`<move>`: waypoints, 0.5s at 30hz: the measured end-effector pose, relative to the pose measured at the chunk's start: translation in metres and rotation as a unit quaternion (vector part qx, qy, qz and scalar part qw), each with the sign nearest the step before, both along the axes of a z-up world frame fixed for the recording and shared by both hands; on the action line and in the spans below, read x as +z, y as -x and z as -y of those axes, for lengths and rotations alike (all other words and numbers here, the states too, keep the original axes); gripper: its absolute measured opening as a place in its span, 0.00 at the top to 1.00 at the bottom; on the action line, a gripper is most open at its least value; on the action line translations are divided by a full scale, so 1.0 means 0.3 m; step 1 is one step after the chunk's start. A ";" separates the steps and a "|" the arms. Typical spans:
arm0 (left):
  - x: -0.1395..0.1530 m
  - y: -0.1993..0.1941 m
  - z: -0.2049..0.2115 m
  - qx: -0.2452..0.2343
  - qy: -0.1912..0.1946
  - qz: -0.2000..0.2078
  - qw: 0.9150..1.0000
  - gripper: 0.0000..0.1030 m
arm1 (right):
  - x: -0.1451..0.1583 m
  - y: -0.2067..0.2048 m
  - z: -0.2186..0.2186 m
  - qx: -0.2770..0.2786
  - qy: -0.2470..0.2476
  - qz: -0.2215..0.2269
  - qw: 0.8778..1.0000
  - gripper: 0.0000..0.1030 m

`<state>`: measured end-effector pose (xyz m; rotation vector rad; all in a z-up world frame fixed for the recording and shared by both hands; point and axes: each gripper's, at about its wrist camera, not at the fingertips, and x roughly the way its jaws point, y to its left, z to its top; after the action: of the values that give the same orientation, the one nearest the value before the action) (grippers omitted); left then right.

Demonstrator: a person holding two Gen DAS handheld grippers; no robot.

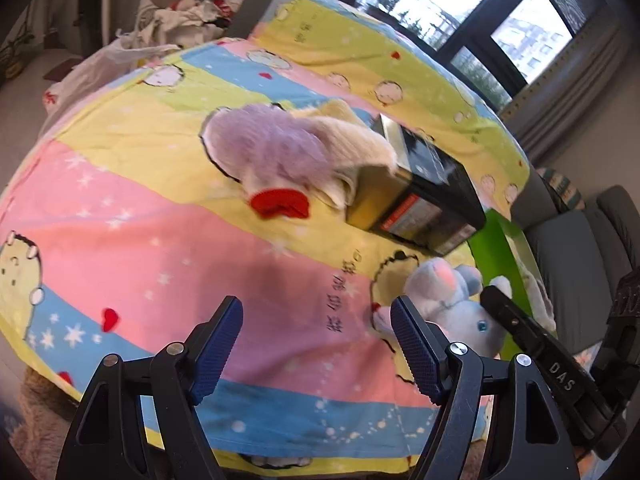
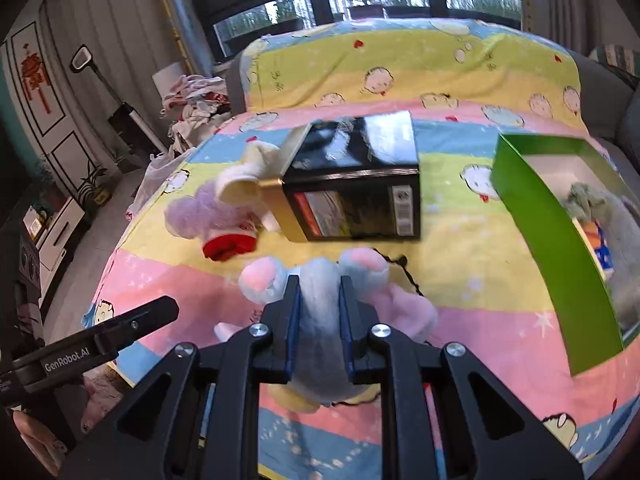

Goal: Organize soft objects
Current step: 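Grasp the grey elephant plush by its body with the right gripper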

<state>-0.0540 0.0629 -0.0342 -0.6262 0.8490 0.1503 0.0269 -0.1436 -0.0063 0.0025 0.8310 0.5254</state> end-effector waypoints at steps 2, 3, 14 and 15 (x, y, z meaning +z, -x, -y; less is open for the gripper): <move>-0.010 -0.012 0.025 -0.014 0.007 -0.002 1.000 0.25 | -0.019 -0.003 0.008 -0.001 -0.007 -0.010 1.000 0.79; -0.018 -0.020 0.036 -0.025 0.017 -0.005 1.000 0.25 | -0.025 -0.005 0.008 -0.001 -0.007 -0.015 1.000 0.78; -0.034 -0.047 0.205 -0.133 0.002 -0.019 0.991 0.25 | 0.001 -0.004 0.150 -0.020 -0.076 -0.027 0.997 0.06; -0.035 -0.048 0.221 -0.138 0.001 -0.019 0.990 0.25 | -0.010 -0.009 0.164 -0.021 -0.081 -0.037 0.996 0.06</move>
<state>-0.0395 -0.0033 -0.0448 -0.5025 0.9637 -0.0899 0.0297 -0.1927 -0.0094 0.1881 0.8571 0.5551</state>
